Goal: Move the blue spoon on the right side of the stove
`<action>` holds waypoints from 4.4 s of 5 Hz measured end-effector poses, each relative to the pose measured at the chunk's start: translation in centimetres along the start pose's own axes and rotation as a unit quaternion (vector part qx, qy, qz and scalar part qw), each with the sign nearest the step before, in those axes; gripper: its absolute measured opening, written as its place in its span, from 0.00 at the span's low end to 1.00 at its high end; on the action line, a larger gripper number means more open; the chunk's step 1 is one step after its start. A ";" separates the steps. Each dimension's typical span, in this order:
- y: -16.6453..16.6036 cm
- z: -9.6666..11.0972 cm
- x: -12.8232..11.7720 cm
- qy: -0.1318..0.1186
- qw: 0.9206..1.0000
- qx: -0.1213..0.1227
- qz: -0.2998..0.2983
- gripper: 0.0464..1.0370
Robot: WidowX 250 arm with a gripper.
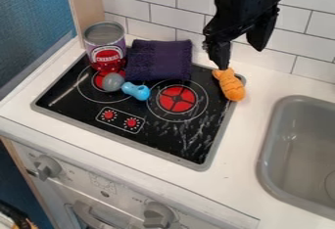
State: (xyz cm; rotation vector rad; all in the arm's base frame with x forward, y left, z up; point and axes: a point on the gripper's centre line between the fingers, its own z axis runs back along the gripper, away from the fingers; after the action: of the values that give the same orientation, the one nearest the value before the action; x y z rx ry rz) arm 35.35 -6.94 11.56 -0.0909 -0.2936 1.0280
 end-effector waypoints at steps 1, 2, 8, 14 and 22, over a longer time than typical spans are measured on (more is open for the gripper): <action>0.5 -1.1 -0.2 0.003 1.000 0.018 0.000 0.96; 2.0 -1.8 1.9 -0.031 0.998 0.042 0.018 0.96; 13.3 -7.1 7.7 -0.016 0.969 0.174 0.173 0.96; 13.0 -7.4 7.4 0.000 0.976 0.141 0.168 0.38; 5.5 -6.6 -10.7 0.046 0.967 0.044 -0.246 0.38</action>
State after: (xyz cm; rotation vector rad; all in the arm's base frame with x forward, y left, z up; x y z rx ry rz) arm 27.47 -12.79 1.99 0.0160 -0.1713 0.5392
